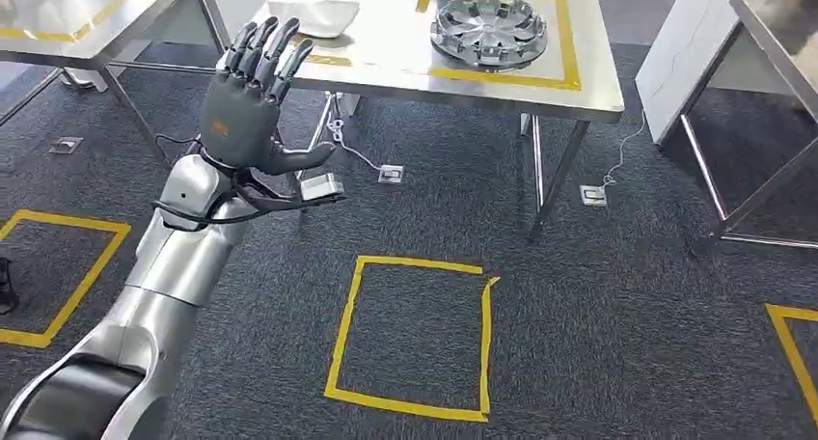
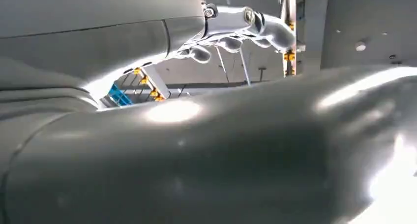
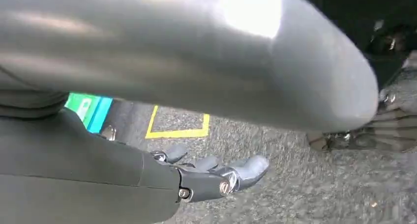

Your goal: Take the parts from the cabinet and place them on the table.

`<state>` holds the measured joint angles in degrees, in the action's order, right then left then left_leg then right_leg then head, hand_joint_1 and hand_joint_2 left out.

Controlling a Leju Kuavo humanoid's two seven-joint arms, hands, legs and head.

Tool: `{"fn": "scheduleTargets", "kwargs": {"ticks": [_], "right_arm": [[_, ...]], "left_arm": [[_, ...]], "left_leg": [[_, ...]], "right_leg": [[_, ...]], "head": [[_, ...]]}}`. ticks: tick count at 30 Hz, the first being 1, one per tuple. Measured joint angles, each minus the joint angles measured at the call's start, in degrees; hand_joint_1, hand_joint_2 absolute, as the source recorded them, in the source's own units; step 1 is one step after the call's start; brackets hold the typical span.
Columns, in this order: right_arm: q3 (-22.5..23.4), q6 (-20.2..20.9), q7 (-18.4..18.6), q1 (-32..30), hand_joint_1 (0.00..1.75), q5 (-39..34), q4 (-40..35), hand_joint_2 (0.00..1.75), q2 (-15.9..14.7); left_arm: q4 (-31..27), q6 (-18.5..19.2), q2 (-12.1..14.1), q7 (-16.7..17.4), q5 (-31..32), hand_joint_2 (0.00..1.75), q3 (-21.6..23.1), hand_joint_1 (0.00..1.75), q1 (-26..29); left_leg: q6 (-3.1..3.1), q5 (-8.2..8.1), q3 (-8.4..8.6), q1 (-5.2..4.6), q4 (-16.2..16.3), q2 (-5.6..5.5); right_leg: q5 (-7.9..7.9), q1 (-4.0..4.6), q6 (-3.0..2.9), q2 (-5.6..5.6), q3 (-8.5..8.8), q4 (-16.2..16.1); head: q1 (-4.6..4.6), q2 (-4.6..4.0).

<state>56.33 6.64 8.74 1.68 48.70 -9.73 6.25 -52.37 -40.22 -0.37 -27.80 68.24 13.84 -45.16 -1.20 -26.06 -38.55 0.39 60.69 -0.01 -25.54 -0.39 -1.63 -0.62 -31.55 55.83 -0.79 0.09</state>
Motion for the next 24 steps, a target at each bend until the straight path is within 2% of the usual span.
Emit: {"fn": "scheduleTargets", "kwargs": {"ticks": [2,3,4,5,6,7,8,9,10,11,12,13,14,15,17,18,19,20,21,22,23,24], "right_arm": [[0.00,-0.18,0.15,0.12,0.00,-0.04,0.00,0.00,-0.02],[0.00,-0.24,0.39,0.23,0.00,-0.13,0.00,0.00,0.00],[0.00,-0.26,0.68,0.30,0.00,-0.20,0.00,0.00,0.02],[0.00,-0.33,0.70,0.32,0.00,-0.28,0.00,0.00,0.09],[0.00,-0.50,0.92,0.31,0.00,-0.42,0.00,0.00,0.22],[0.04,-0.68,1.12,0.32,0.00,-0.68,0.00,0.00,0.35],[0.11,-0.88,1.31,0.33,0.00,-0.70,0.00,0.00,0.39],[0.15,-1.00,1.72,0.37,0.00,-0.77,0.00,0.00,0.39],[0.18,-1.05,2.10,0.29,0.00,-0.76,0.00,0.00,0.41],[0.26,-1.05,2.25,0.29,0.00,-0.79,0.00,0.00,0.42],[0.33,-1.20,2.62,0.31,0.00,-0.85,0.00,0.00,0.44],[0.48,-1.29,3.04,0.26,0.00,-0.90,0.00,1.75,0.44],[0.68,-1.38,3.04,0.21,0.00,-1.07,0.00,1.75,0.44],[0.92,-1.40,3.08,0.15,0.00,-1.29,0.02,1.75,0.46],[1.29,-1.44,3.30,0.00,0.00,-1.51,0.02,1.75,0.48],[1.40,-1.44,3.54,-0.04,0.00,-1.51,0.02,1.75,0.48],[1.53,-1.44,3.67,-0.13,0.00,-1.51,0.02,1.75,0.48],[1.60,-1.46,3.74,-0.25,0.00,-1.51,0.02,1.75,0.48],[1.66,-1.38,3.78,-0.36,0.00,-1.53,0.02,1.75,0.46],[1.75,-1.35,3.96,-0.37,0.00,-1.55,0.02,1.75,0.46],[1.81,-1.35,4.04,-0.37,0.00,-1.77,0.02,1.75,0.39],[1.42,-1.42,4.00,-0.46,0.00,-2.30,0.02,1.75,0.17]], "left_arm": [[0.61,0.00,0.17,0.22,-1.09,0.00,0.00,0.00,0.11],[1.28,0.00,0.24,0.41,-2.04,0.00,0.00,0.00,0.15],[2.50,0.00,0.33,0.63,-3.90,0.00,0.04,0.00,0.05],[4.27,0.37,0.35,1.13,-6.30,0.00,0.11,0.00,-0.19],[5.89,1.49,0.35,1.84,-8.69,0.00,0.15,0.00,-0.46],[7.94,3.49,0.41,2.62,-12.05,0.00,0.18,0.00,-0.83],[10.07,5.36,0.50,3.25,-15.15,0.00,0.17,0.00,-1.32],[11.84,8.48,0.52,4.45,-18.08,0.00,0.22,0.00,-1.75],[14.02,12.22,0.65,5.94,-20.88,0.00,0.24,0.00,-1.85],[16.62,15.54,0.89,7.57,-23.39,0.00,0.24,0.00,-1.84],[18.74,18.31,1.25,9.45,-25.34,1.75,0.24,0.00,-1.30],[21.10,20.96,1.51,11.26,-27.18,1.75,0.22,0.00,-0.19],[22.94,21.38,1.64,11.67,-28.35,1.75,0.22,0.00,1.31],[25.04,21.94,1.92,13.26,-29.33,1.75,0.18,0.00,2.62],[28.25,22.82,2.07,17.44,-30.24,1.75,0.11,0.00,6.20],[29.50,22.82,2.25,18.10,-30.49,1.75,0.09,0.00,8.32],[30.52,22.77,2.43,18.34,-30.53,1.75,0.09,0.00,10.35],[31.23,22.80,2.51,18.66,-30.58,1.75,0.09,0.00,11.79],[31.86,23.25,2.58,19.96,-30.99,1.75,0.09,0.00,12.60],[32.77,24.13,2.60,22.48,-31.85,1.75,-0.09,0.00,13.27],[33.49,24.22,2.56,24.75,-32.79,1.75,-0.53,0.00,14.39],[33.70,24.24,2.40,26.04,-33.68,1.75,-1.18,0.00,16.06]], "left_leg": [[-0.73,-6.13,-2.21,0.32,8.86,0.01],[-1.03,-7.42,-2.86,0.43,12.44,0.01],[-1.28,-6.95,-2.63,0.57,14.17,0.02],[-1.47,-5.19,-1.37,0.73,13.51,0.03],[-1.66,-2.93,0.79,0.90,10.94,0.04],[-1.82,-0.99,3.96,1.08,6.67,0.07],[-2.02,-1.95,7.57,1.30,1.17,0.06],[-1.82,-4.41,10.31,0.73,-2.52,-0.06],[-0.77,-4.25,9.50,0.64,-2.21,-0.20],[-0.31,-4.36,9.26,0.67,-2.37,-0.12],[0.17,-4.18,9.14,0.35,-2.23,-0.01],[0.89,-3.72,9.06,0.29,-2.49,0.23],[1.52,-3.15,9.05,0.52,-2.65,0.63],[1.96,-2.69,8.58,0.54,-2.65,0.63],[2.07,-1.82,7.50,0.44,-2.60,0.66],[2.07,-1.54,7.00,0.34,-2.49,0.71],[2.05,-1.30,6.48,0.27,-2.33,0.81],[2.01,-1.12,5.99,0.25,-2.12,0.78],[1.95,-0.97,5.56,0.25,-1.93,0.63],[1.80,-0.83,5.27,0.25,-1.79,0.35],[1.60,-0.70,5.29,0.25,-1.77,0.36],[1.26,-0.60,5.26,0.03,-1.90,0.64]], "right_leg": [[1.19,-0.02,-0.09,-0.14,-1.54,0.07],[1.78,-0.03,-0.05,-0.16,-2.34,0.16],[2.37,-0.10,0.08,-0.16,-3.17,0.24],[2.69,-0.22,0.31,-0.15,-3.94,0.32],[3.18,-0.36,0.56,-0.15,-4.70,0.52],[3.62,-0.56,0.91,-0.15,-5.54,0.86],[4.00,-0.65,1.39,-0.15,-6.31,1.43],[4.29,-0.47,1.83,-0.05,-6.97,1.88],[4.70,-0.44,2.19,-0.02,-6.80,1.92],[5.03,-0.42,2.48,0.00,-6.76,1.99],[5.47,-0.72,2.88,0.06,-6.73,1.77],[5.83,-0.85,3.36,0.23,-6.77,1.55],[5.00,-1.12,3.50,0.36,-7.18,2.25],[2.32,-1.03,3.64,0.34,-8.26,4.78],[-3.22,-1.04,4.04,0.36,-11.64,13.99],[-5.04,-0.99,4.12,0.36,-12.92,18.01],[-5.67,-0.95,4.09,0.36,-13.14,19.93],[-5.13,-0.89,3.92,0.36,-12.00,18.86],[-3.80,-0.77,3.60,0.37,-9.59,15.67],[-1.78,-0.55,3.02,0.45,-5.61,9.79],[-0.72,-0.25,2.33,0.56,-2.04,4.42],[-2.01,0.04,2.01,0.47,-1.30,2.86]], "head": [[-0.04,0.00],[-0.04,0.00],[-0.06,0.00],[-0.06,0.00],[-0.06,0.00],[-0.06,0.00],[-0.09,0.00],[-0.26,0.00],[0.02,0.00],[0.04,0.00],[0.07,0.00],[0.00,0.00],[0.07,0.00],[0.15,0.00],[0.35,0.00],[0.35,0.00],[0.33,0.00],[0.35,0.00],[0.35,0.00],[0.50,0.00],[0.64,0.00],[0.57,0.00]]}}
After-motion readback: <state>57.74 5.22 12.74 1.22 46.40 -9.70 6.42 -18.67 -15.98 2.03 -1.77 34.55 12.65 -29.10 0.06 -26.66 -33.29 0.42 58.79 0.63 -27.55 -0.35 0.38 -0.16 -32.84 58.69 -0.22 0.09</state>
